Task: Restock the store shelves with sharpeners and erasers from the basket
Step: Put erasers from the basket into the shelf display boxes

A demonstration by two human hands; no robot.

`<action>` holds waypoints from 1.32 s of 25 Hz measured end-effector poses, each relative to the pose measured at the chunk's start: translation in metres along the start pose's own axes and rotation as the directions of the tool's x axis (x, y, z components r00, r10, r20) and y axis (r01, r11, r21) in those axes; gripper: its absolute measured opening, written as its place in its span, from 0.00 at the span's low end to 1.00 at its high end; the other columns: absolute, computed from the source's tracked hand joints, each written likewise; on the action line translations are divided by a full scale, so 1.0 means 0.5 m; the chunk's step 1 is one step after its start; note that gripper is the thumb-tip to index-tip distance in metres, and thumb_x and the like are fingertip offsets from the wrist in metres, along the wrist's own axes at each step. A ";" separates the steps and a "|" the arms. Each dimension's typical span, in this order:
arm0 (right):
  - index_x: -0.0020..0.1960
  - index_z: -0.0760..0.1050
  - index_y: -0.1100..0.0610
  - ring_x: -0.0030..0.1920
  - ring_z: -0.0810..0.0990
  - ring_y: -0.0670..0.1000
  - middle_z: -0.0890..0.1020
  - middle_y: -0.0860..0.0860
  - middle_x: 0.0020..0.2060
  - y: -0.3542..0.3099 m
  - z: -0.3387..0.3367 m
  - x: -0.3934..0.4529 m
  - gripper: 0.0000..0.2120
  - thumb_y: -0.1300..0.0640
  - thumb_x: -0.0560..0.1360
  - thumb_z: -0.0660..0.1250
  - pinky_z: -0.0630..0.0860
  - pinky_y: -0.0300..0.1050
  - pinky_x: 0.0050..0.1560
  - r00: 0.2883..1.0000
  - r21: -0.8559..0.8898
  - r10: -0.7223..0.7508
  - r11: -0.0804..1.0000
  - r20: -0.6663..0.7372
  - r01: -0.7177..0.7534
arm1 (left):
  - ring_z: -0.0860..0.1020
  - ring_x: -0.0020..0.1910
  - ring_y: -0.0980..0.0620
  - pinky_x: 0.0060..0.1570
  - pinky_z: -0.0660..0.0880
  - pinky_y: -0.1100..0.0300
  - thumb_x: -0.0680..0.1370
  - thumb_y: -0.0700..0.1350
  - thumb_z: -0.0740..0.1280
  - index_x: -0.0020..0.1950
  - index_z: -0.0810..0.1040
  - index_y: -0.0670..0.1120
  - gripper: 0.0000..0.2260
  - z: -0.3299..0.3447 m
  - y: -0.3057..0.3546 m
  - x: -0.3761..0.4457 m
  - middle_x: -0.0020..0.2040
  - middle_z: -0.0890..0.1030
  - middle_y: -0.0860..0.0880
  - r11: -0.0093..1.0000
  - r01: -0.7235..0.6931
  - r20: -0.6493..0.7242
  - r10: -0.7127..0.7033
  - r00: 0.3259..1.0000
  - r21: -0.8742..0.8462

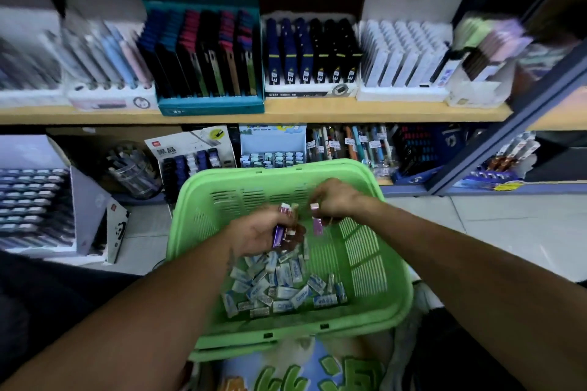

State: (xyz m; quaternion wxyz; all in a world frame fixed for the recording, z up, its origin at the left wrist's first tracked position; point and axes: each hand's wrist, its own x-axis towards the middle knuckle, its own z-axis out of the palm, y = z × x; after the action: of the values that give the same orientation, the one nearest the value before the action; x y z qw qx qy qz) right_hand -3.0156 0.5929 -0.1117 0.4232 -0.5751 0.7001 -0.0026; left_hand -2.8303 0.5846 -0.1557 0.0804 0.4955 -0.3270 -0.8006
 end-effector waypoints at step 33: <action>0.47 0.79 0.64 0.39 0.82 0.58 0.85 0.63 0.39 0.039 -0.562 -0.443 0.13 0.64 0.67 0.80 0.75 0.53 0.43 0.797 0.293 -0.346 0.797 -0.494 0.528 | 0.69 0.30 0.54 0.22 0.58 0.65 0.79 0.31 0.65 0.54 0.71 0.42 0.09 0.508 0.464 -0.246 0.39 0.78 0.45 0.706 -0.525 0.511 0.265 0.818 0.474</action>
State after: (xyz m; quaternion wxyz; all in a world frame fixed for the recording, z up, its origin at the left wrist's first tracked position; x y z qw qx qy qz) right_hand -3.2031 0.6428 0.1897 0.3641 -0.6060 0.6000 -0.3744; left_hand -3.0298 0.5734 0.1504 0.0246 0.2334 -0.6712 -0.7031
